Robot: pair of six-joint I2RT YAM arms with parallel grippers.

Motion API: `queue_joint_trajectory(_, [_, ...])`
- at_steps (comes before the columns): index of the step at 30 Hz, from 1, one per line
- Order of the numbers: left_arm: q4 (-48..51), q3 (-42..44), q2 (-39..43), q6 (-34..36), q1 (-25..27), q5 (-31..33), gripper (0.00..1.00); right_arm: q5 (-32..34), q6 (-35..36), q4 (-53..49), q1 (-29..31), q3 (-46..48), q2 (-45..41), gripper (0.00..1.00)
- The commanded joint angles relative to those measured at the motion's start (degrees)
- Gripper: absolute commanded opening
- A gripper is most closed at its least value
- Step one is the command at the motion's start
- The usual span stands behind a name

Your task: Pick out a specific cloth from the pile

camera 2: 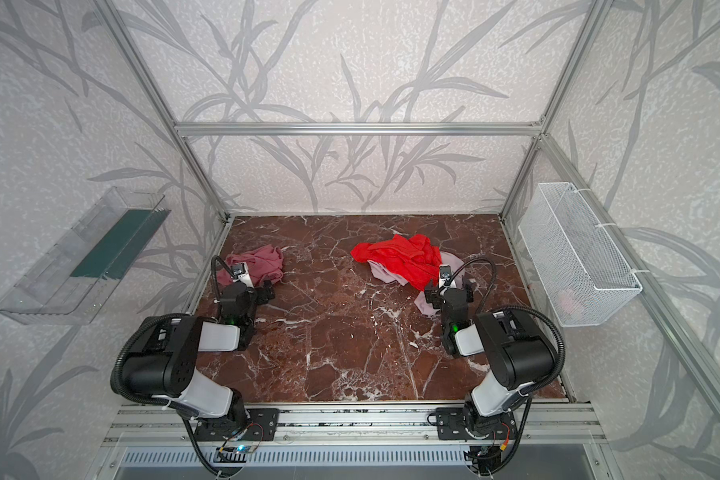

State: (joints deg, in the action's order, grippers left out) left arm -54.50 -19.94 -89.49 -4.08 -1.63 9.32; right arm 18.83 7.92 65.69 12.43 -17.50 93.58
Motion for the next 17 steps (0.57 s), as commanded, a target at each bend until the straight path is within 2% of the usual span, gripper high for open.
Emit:
queue_joint_trajectory(1, [-1.6, -0.7, -0.3, 0.8, -0.4, -0.4, 0.96, 0.4, -0.5, 1.2, 0.1, -0.2, -0.6, 0.99])
queue_joint_trajectory(17, [-1.6, -0.7, -0.3, 0.8, -0.3, -0.3, 0.96, -0.6, -1.0, -1.4, -0.4, -1.2, -1.0, 0.99])
